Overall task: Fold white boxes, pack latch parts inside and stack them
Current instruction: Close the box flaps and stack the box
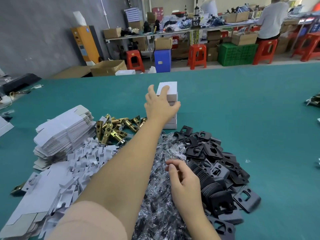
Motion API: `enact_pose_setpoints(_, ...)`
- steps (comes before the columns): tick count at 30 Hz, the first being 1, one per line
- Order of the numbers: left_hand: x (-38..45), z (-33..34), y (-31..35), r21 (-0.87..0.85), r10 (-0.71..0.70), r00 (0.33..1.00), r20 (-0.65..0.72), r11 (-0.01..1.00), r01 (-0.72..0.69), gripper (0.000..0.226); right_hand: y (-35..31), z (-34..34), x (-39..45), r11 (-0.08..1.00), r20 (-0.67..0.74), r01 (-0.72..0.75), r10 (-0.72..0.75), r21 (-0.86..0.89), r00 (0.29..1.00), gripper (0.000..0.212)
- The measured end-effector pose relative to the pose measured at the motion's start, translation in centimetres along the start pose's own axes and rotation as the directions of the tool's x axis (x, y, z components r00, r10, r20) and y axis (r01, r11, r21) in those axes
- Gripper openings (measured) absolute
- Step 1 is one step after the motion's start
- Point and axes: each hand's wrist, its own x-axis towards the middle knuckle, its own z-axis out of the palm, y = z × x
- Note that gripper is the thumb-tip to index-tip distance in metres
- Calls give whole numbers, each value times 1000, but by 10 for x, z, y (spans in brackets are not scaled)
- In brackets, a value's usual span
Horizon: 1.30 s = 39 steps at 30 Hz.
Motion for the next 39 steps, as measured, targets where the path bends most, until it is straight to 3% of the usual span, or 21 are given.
enact_pose_setpoints(3, 1, 3, 7, -157, -90, 995, 45, 983, 96, 67, -1, 0, 0, 1000, 4, 0, 0, -10, 1000, 19)
enact_pose_setpoints(6, 6, 5, 13, -267, -150, 989, -14, 953, 140, 63, -1, 0, 0, 1000, 11, -3, 3, -27, 1000, 19)
enact_pose_setpoints(10, 11, 11, 13, -273, -116, 991, -73, 957, 92, 60, 0, 1, 1, 999, 12, -1, 2, -43, 1000, 21)
enact_pose_setpoints(16, 26, 14, 9, -419, -97, 994, 45, 902, 107, 63, 0, 1, 1, 999, 9, 10, -10, -45, 1000, 20)
enact_pose_setpoints(28, 25, 14, 17, -439, -181, 982, 56, 879, 187, 63, -3, 2, 1, 998, 19, 16, -15, -55, 1000, 21)
enact_pose_setpoints(39, 17, 23, 12, -483, -167, 985, -30, 866, 133, 63, 0, 2, 2, 998, 17, 21, -20, -57, 1000, 21)
